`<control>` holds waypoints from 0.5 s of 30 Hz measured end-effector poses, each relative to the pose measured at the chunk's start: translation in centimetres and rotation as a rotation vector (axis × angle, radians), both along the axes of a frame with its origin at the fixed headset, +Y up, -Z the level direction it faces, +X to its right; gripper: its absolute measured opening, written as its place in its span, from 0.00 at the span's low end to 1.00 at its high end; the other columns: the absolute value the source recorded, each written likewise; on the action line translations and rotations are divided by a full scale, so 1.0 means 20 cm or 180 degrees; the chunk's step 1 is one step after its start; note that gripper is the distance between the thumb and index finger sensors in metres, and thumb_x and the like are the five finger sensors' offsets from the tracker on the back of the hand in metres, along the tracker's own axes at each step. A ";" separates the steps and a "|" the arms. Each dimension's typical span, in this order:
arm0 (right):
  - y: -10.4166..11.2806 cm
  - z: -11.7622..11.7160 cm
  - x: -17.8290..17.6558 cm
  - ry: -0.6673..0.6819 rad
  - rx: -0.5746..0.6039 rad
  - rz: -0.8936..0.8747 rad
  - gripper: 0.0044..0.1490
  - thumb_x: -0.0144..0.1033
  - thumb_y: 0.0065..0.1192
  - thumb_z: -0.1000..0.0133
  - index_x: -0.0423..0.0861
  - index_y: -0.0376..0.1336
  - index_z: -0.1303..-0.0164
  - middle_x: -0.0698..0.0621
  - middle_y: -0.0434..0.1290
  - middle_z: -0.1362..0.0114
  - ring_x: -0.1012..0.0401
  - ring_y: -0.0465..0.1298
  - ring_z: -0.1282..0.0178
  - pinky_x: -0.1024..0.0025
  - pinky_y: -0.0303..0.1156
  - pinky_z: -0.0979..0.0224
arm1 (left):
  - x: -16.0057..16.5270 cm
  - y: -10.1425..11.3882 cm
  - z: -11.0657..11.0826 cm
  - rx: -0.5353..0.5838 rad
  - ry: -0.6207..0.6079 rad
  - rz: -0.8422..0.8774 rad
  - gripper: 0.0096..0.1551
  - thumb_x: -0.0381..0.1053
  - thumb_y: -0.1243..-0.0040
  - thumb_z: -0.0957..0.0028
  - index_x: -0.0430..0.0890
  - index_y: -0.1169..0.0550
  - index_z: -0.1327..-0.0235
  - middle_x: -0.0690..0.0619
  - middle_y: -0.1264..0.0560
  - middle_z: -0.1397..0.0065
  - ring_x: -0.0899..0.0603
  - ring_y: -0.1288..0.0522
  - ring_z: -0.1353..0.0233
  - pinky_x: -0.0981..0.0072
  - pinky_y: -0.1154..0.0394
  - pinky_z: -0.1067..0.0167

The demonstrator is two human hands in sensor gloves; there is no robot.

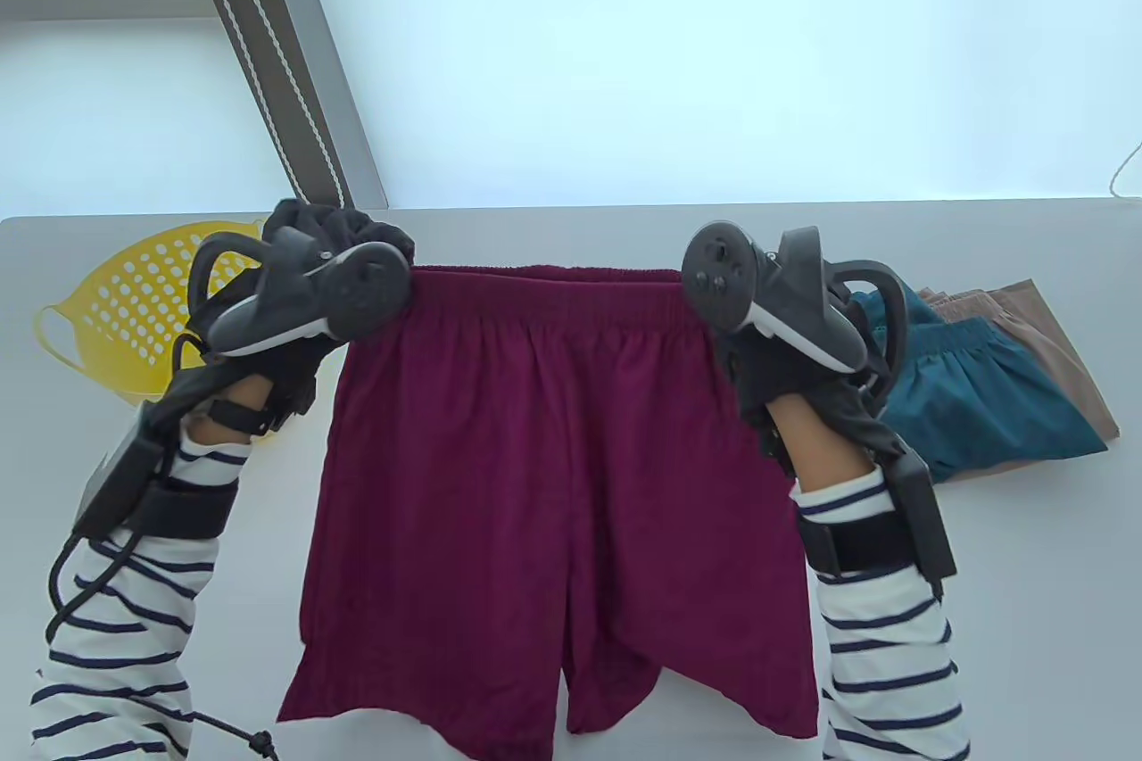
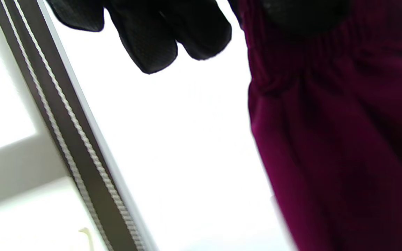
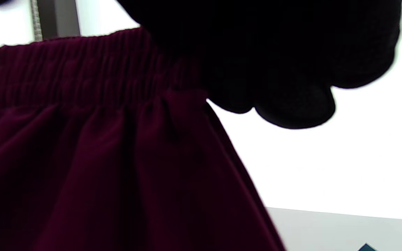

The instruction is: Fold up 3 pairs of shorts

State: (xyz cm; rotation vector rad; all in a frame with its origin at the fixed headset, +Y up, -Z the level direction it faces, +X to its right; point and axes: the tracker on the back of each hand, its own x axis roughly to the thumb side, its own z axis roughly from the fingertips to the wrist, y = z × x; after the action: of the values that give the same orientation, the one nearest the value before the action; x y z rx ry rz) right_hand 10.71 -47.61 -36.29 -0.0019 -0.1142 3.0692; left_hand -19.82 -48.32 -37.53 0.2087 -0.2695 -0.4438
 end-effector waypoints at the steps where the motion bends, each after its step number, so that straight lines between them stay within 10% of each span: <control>1: 0.01 -0.04 0.00 -0.0136 0.0155 -0.0202 0.27 0.30 0.50 0.48 0.37 0.62 0.40 0.45 0.79 0.53 0.50 0.85 0.63 0.54 0.79 0.57 | 0.03 0.01 -0.04 0.0371 0.0199 -0.0250 0.23 0.62 0.52 0.55 0.61 0.33 0.45 0.55 0.25 0.36 0.38 0.24 0.29 0.30 0.33 0.30; 4: 0.12 0.00 0.00 -0.0601 0.1683 -0.0701 0.27 0.33 0.50 0.48 0.40 0.61 0.38 0.46 0.80 0.55 0.58 0.87 0.71 0.64 0.81 0.65 | 0.04 0.16 -0.04 0.1715 0.0621 0.0307 0.25 0.61 0.55 0.55 0.58 0.35 0.44 0.64 0.22 0.53 0.49 0.19 0.38 0.36 0.29 0.30; 7: 0.23 0.07 0.02 -0.0326 0.2315 -0.0889 0.28 0.35 0.49 0.45 0.46 0.56 0.33 0.49 0.76 0.43 0.57 0.87 0.55 0.64 0.83 0.50 | -0.01 0.29 0.02 0.2148 0.0478 0.1284 0.25 0.60 0.55 0.53 0.55 0.37 0.43 0.65 0.22 0.55 0.50 0.18 0.39 0.38 0.28 0.30; 15: -0.06 0.00 0.14 0.0431 0.1707 -0.1051 0.29 0.32 0.54 0.47 0.52 0.55 0.35 0.50 0.75 0.36 0.53 0.86 0.42 0.57 0.81 0.37 | -0.09 0.05 0.08 0.1893 -0.0072 0.0752 0.25 0.61 0.52 0.56 0.58 0.37 0.45 0.69 0.21 0.52 0.54 0.17 0.37 0.43 0.26 0.29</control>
State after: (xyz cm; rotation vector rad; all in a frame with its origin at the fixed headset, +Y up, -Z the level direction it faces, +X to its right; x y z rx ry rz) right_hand 13.57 -48.88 -36.30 0.1934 -0.8282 2.6078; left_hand -21.66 -47.24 -35.97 0.8189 -0.1260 -0.2767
